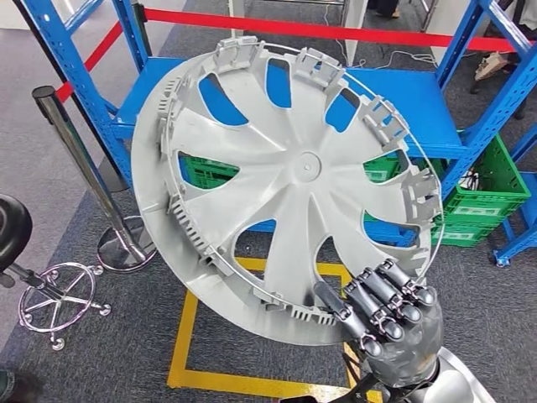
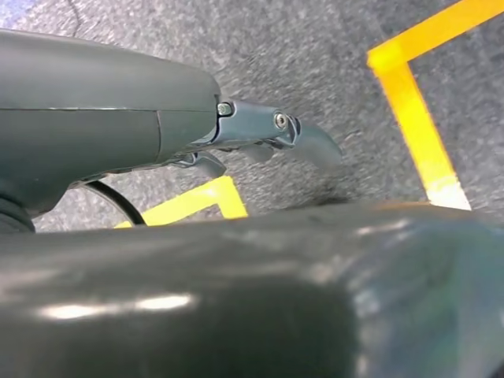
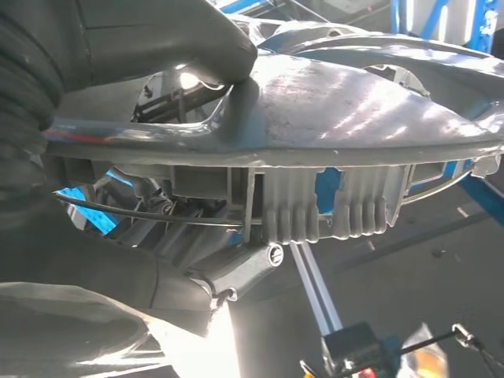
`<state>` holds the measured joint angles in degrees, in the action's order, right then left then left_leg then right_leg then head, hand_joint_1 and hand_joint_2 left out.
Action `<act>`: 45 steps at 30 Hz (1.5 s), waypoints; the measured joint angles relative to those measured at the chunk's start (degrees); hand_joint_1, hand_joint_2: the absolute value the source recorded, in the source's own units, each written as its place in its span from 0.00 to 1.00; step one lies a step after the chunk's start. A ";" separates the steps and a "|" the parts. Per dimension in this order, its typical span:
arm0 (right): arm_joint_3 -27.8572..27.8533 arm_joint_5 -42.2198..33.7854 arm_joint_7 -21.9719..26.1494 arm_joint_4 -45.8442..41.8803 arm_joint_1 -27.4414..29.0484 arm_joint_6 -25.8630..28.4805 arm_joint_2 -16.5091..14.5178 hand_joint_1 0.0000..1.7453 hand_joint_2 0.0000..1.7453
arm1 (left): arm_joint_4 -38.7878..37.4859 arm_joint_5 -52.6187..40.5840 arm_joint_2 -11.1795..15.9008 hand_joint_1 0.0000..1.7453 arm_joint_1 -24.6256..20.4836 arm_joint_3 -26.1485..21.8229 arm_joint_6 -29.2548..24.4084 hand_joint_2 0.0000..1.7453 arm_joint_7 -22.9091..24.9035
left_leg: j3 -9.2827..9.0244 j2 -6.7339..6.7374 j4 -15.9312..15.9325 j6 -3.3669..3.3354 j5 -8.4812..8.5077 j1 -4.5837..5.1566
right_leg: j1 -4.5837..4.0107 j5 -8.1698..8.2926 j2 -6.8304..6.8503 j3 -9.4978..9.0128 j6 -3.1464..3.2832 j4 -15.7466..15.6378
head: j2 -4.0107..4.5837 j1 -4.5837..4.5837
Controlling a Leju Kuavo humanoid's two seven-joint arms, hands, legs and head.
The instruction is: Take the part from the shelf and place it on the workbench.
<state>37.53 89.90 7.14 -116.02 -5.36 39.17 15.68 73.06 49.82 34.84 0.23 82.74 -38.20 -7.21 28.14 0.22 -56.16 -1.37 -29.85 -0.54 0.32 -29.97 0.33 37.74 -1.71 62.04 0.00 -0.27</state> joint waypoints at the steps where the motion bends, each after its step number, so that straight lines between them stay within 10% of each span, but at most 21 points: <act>1: 0.04 -0.01 -0.17 0.00 -0.03 0.00 0.11 1.00 1.00 | -0.01 0.03 -0.02 0.00 -0.03 0.01 -0.01 0.00 0.00 | 0.80 0.03 -0.08 -0.26 0.63 0.05 | 0.01 -2.96 -0.07 0.86 -0.14 3.23 | 0.00 0.09; 3: 0.16 -0.01 -0.34 0.01 -0.10 0.00 0.33 1.00 1.00 | -0.03 0.08 -0.09 0.00 -0.03 0.05 -0.03 0.00 0.00 | 2.67 0.06 -0.31 -0.40 1.89 0.13 | 0.02 -6.48 -0.10 1.91 -0.34 10.31 | 0.00 0.17; 5: 0.26 -0.01 -0.37 0.02 -0.23 0.00 0.52 1.00 1.00 | -0.08 0.10 -0.13 0.00 -0.05 0.10 -0.03 0.00 0.00 | 4.54 0.07 -0.65 -0.31 3.02 0.18 | 0.02 -4.39 -0.10 0.55 -0.34 12.37 | 0.00 0.18; 8: 0.40 0.01 -0.79 0.02 -0.62 0.00 0.83 1.00 1.00 | -0.17 0.33 -0.19 0.00 -0.15 0.20 -0.15 0.00 -0.03 | 6.74 0.00 -1.41 0.19 4.58 0.28 | -0.04 -0.55 -0.15 -7.43 0.11 3.19 | 0.00 0.19; 11: 0.54 0.02 -1.06 0.00 -0.70 0.00 0.90 1.00 1.00 | -0.19 0.70 -0.19 0.00 -0.15 0.40 -0.49 0.00 -0.28 | 7.80 -0.07 -1.74 1.00 6.31 0.47 | -0.29 -2.86 -0.30 -13.75 0.67 -6.59 | -0.01 0.14; 14: 0.64 0.07 -1.04 0.02 -0.63 0.00 0.92 1.00 1.00 | -0.19 1.07 -0.05 0.00 -0.19 1.01 -0.76 0.00 -0.58 | 8.95 -0.12 -2.65 1.99 5.18 0.39 | 0.00 -2.11 -0.15 -12.30 1.67 -6.96 | -0.01 0.02; 17: 0.86 0.07 -1.24 0.02 -0.62 0.00 0.93 1.00 1.00 | -0.21 1.37 -0.04 0.00 -0.18 1.38 -0.86 0.00 -0.74 | 10.98 -0.12 -11.71 2.76 -2.93 0.25 | -0.03 -0.58 0.06 -10.20 2.76 -6.43 | 0.00 -0.19; 19: 1.07 0.07 -1.58 0.04 -0.68 0.00 0.96 1.00 1.00 | -0.21 1.61 -0.08 0.00 -0.35 1.43 -0.89 0.00 -0.83 | 11.59 -0.12 -18.00 2.91 -4.76 0.21 | -0.26 0.22 0.20 -8.43 2.91 -5.65 | 0.00 -0.21; 23: 1.55 0.08 -2.56 0.05 -0.90 0.00 1.12 1.00 1.00 | -0.21 1.97 -0.01 0.00 -0.57 1.50 -0.92 0.00 -0.90 | 4.58 -0.21 -10.61 1.73 0.35 0.46 | -0.77 1.33 0.20 -5.15 2.86 -3.82 | 0.00 -0.21; 26: 1.70 0.08 -2.47 0.04 -1.16 0.00 1.29 1.00 1.00 | -0.21 2.14 0.18 0.00 -0.84 1.64 -0.95 0.00 -1.01 | 0.20 -0.29 -2.36 0.71 -0.33 0.96 | -0.75 2.65 0.24 -3.84 2.06 -3.44 | 0.00 -0.17; 30: 1.82 0.08 -2.62 0.06 -1.39 0.00 1.52 1.00 1.00 | -0.26 2.31 0.14 0.00 -1.10 1.90 -0.93 0.00 -1.04 | 1.04 -0.12 0.08 -0.20 1.45 0.62 | -0.46 0.49 -0.15 -1.99 0.78 -1.59 | -0.01 -0.08; 33: 1.91 0.05 -2.75 0.08 -1.35 0.00 1.71 1.00 1.00 | -0.32 2.32 -0.08 0.00 -1.25 2.13 -0.94 0.00 -1.07 | 2.86 0.01 -0.03 -0.28 2.60 0.32 | -0.08 -6.33 -0.27 0.74 -0.11 8.15 | -0.01 0.34; 35: 1.95 0.04 -2.75 0.09 -1.28 0.00 1.79 1.00 1.00 | -0.35 2.34 -0.20 0.00 -1.25 2.35 -0.94 0.00 -1.07 | 4.31 0.16 -0.69 -0.01 3.29 0.12 | 0.23 -5.86 -0.26 0.58 -0.61 11.93 | -0.01 0.42; 38: 1.97 0.04 -2.66 0.09 -1.27 0.00 1.83 1.00 1.00 | -0.37 2.43 -0.29 0.00 -1.28 2.62 -0.95 0.00 -1.07 | 6.53 0.21 -2.14 0.80 4.07 -0.33 | 0.78 -1.32 -0.29 -5.47 -1.63 4.80 | 0.00 0.50; 40: 1.96 0.04 -2.57 0.07 -1.26 0.00 1.84 1.00 1.00 | -0.38 2.49 -0.19 0.00 -1.35 2.67 -0.96 0.00 -1.08 | 7.68 0.11 -3.08 1.46 4.69 -0.23 | 0.89 -1.95 -0.51 -9.50 -1.69 -1.61 | -0.01 0.61; 43: 1.96 0.04 -2.52 0.05 -1.04 0.00 1.85 1.00 1.00 | -0.41 2.63 -0.06 0.00 -1.25 2.76 -0.96 0.00 -1.10 | 8.83 0.00 -3.41 2.32 5.98 -0.09 | 0.81 -2.42 -0.59 -9.60 -0.37 -3.39 | -0.01 0.58; 45: 1.94 0.04 -2.51 0.07 -0.93 0.00 1.85 1.00 1.00 | -0.46 2.78 -0.10 0.00 -1.24 2.82 -0.92 0.00 -1.10 | 9.74 -0.04 -5.14 2.82 3.53 -0.22 | 0.83 -1.51 -0.36 -8.40 0.80 -3.32 | -0.01 0.41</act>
<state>39.47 89.94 4.62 -115.95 -6.29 39.17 17.53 72.59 52.59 34.74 -1.01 85.56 -39.12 -8.31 37.88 0.18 -61.30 1.45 -26.32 -0.77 1.14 -31.48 -0.03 29.34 -0.91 58.72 -0.01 0.14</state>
